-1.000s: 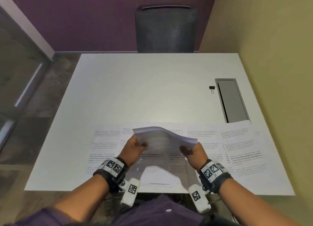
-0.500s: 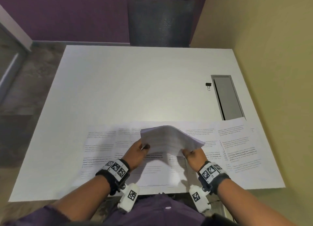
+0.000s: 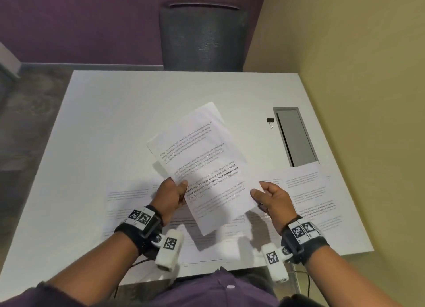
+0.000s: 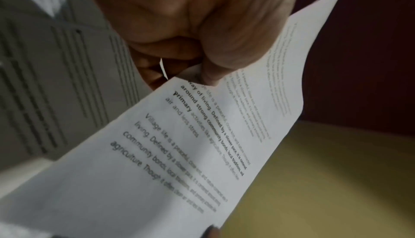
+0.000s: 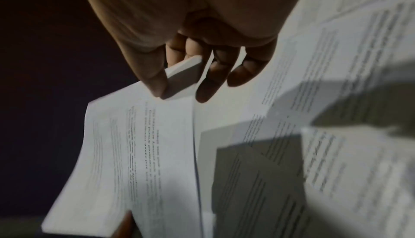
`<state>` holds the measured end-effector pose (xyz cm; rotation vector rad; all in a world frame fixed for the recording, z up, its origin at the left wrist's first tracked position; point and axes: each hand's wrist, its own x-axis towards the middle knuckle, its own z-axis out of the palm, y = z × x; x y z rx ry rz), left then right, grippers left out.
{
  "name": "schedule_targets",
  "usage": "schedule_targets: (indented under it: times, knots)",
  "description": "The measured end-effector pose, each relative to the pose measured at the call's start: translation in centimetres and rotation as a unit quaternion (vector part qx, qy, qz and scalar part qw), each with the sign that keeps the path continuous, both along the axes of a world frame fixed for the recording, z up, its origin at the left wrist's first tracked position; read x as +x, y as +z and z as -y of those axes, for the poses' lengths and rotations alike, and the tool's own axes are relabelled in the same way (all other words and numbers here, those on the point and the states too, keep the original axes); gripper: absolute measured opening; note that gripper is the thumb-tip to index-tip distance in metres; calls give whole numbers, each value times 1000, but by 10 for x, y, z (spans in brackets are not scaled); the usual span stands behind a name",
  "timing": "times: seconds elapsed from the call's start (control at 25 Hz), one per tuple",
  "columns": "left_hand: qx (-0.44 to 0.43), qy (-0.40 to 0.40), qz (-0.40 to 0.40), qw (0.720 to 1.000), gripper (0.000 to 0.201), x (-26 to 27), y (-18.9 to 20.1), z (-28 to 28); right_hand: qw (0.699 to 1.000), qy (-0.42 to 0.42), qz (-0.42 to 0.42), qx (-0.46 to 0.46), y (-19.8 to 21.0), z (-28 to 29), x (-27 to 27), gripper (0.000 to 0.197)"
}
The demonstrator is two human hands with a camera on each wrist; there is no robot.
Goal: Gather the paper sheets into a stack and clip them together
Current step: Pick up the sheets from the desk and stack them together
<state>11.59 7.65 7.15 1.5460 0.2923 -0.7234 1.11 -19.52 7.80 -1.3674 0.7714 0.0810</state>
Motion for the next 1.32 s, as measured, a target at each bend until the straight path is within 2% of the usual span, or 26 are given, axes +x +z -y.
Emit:
schedule_targets:
  times: [0.08,0.16,0.32,0.4,0.48,0.52,0.56,0.64,0.68,0.72,0.84,0.92,1.04,1.12,1.2,1.28,1.32]
  knots:
    - [-54,55,-43,996,20,-1,4,16,994,-12,-27,105,-2,10,-2,33]
    - [-101,87,-58,989,17,-6,14,38,987,25,-31,153,2,16,1,42]
    - [-118,122,-64,983,19,-21,20,86,995,51,-43,71,4,35,14,16]
    - [-87,123,-69,986,19,-32,14,102,996,72,-50,27,6,59,18,16]
    - [-32,148,-50,987,10,-39,7,108,993,110,-33,-21,5,88,19,8]
    - [-8,191,-38,981,6,-40,4,107,989,134,-26,-49,5,103,19,4]
    - [6,246,-29,969,12,-39,4,104,984,159,-16,-74,5,116,19,6]
    - [18,337,-2,942,37,-36,3,90,969,216,-4,-117,5,138,19,15]
    - [33,336,28,941,47,-34,5,81,963,239,-2,-128,2,146,20,11]
    - [47,300,64,951,57,-33,5,74,955,260,3,-141,-1,152,21,5]
    - [51,146,106,982,68,-32,4,71,930,313,27,-190,-12,157,25,4]
    - [64,120,112,984,57,-35,0,76,915,333,34,-223,-19,152,24,6]
    - [80,188,97,974,34,-44,-6,84,934,287,29,-210,-23,146,17,7]
    - [81,201,69,974,31,-56,-15,88,940,283,19,-192,-34,140,5,11]
    - [88,172,20,981,29,-71,-27,94,935,298,-14,-192,-50,132,-9,15]
    - [115,129,-3,985,23,-85,-37,99,934,294,-65,-192,-61,123,-19,4]
    - [122,125,0,985,20,-88,-41,100,934,288,-79,-194,-66,120,-21,15]
